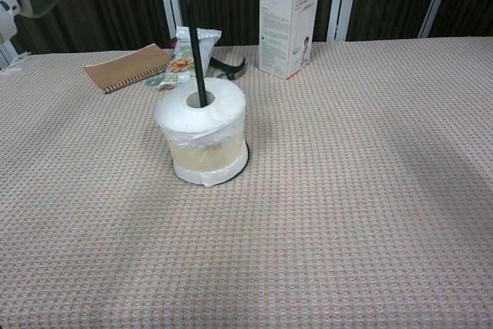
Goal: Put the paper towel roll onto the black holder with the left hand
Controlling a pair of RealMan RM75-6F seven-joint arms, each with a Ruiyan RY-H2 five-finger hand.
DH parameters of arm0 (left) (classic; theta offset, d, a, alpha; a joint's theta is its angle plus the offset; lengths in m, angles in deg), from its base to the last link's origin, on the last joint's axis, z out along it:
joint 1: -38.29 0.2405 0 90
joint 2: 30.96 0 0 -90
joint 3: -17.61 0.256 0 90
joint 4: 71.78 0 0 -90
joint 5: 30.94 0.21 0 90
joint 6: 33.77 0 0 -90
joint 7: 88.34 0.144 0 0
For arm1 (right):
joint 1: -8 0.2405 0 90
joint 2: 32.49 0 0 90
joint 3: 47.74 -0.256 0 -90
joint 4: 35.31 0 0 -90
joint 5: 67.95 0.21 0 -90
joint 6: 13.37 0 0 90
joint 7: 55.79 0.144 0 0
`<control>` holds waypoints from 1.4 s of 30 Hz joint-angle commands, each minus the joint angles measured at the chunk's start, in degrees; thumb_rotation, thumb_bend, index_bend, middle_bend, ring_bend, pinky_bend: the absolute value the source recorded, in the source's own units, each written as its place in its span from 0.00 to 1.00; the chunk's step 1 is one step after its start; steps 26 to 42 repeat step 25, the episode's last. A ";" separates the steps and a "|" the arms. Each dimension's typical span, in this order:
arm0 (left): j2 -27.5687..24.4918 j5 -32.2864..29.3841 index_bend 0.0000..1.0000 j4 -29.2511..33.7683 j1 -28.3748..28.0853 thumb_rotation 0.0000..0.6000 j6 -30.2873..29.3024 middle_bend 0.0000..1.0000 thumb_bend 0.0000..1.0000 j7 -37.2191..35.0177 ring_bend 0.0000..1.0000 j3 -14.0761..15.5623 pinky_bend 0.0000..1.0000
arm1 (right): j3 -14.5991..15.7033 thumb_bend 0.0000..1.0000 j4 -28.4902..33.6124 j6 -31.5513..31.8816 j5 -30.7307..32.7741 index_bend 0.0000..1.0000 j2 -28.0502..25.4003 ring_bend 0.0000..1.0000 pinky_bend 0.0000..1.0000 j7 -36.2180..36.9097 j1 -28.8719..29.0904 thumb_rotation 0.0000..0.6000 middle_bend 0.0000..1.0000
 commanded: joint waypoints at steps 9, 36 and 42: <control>-10.61 12.61 0.00 -1.33 12.14 1.00 -9.09 0.00 0.40 -0.99 0.00 14.98 0.03 | 0.50 0.06 0.10 -0.99 -0.46 0.00 0.51 0.00 0.00 -1.74 0.16 1.00 0.00; -9.06 15.29 0.00 -19.04 26.37 1.00 -16.74 0.00 0.40 15.96 0.00 24.35 0.02 | 0.85 0.06 0.14 -2.50 -0.93 0.00 3.05 0.00 0.00 -6.66 0.52 1.00 0.00; -9.06 15.29 0.00 -19.04 26.37 1.00 -16.74 0.00 0.40 15.96 0.00 24.35 0.02 | 0.85 0.06 0.14 -2.50 -0.93 0.00 3.05 0.00 0.00 -6.66 0.52 1.00 0.00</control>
